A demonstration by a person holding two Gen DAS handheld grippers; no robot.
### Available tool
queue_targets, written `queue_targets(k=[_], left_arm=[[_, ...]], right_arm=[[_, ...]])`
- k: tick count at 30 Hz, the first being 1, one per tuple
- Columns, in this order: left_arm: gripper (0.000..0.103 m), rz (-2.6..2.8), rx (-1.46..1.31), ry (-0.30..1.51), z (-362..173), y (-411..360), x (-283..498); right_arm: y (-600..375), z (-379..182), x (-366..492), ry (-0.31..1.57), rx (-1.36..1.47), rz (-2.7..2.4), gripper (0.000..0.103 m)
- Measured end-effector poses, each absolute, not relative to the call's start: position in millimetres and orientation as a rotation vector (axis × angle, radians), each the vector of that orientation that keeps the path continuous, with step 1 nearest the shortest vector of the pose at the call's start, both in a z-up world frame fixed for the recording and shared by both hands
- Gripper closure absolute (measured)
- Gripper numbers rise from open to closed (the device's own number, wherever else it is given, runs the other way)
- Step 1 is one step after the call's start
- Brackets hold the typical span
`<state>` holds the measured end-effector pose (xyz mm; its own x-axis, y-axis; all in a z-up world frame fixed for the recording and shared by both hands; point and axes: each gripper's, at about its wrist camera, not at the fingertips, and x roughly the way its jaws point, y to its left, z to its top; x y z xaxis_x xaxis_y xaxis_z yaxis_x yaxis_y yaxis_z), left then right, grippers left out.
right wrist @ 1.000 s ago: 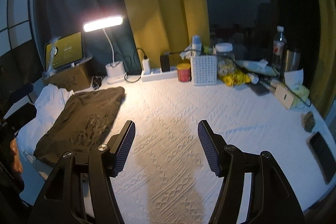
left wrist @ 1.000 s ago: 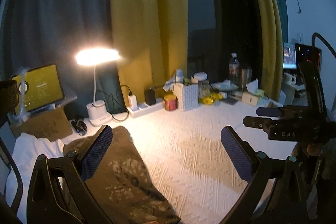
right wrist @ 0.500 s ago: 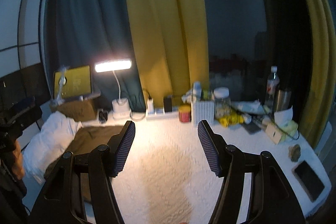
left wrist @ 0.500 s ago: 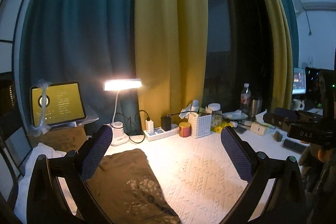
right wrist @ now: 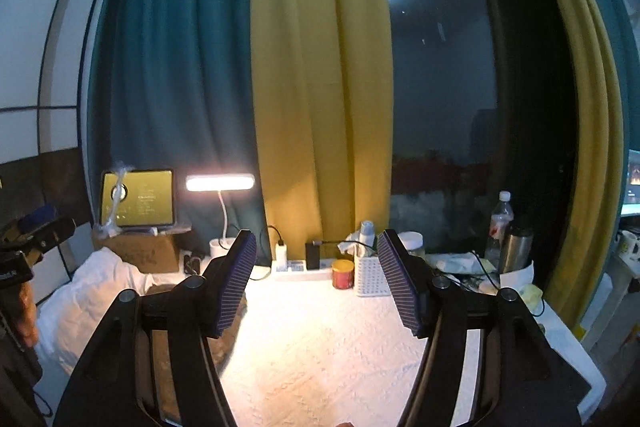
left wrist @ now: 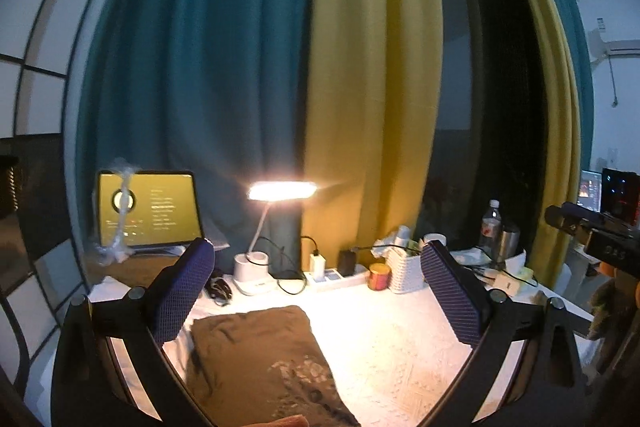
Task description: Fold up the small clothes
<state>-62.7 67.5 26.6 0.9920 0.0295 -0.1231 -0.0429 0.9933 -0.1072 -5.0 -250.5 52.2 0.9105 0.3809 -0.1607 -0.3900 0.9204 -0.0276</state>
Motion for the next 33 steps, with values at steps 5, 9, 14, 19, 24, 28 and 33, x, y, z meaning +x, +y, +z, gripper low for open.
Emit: queue_targets(k=[5,9,14,19,24,28,33], left_arm=[[0.001,0.055,-0.109,0.106,29,71,-68],[0.001,0.064,-0.109,0.103,25,71,-67],[0.001,0.057,-0.122,0.122,22,73,-64],[0.001,0.053,-0.128,0.134,21,75,-61],[0.001,0.055,-0.131,0.145,20,77,-59],[0.001,0.052,-0.131,0.15,19,76,-59],[0.001,0.061,-0.124,0.153,17,76,-58]], right_arm=[[-244,54,-8,0.138,-0.086,0.413,0.036],[-239,50,-6,0.147,-0.105,0.417,0.036],[-236,41,1,0.176,-0.113,0.415,0.036],[-235,37,5,0.192,-0.117,0.41,0.036],[-235,36,6,0.193,-0.117,0.411,0.036],[-234,36,6,0.193,-0.118,0.409,0.036],[-234,35,6,0.195,-0.116,0.408,0.036]])
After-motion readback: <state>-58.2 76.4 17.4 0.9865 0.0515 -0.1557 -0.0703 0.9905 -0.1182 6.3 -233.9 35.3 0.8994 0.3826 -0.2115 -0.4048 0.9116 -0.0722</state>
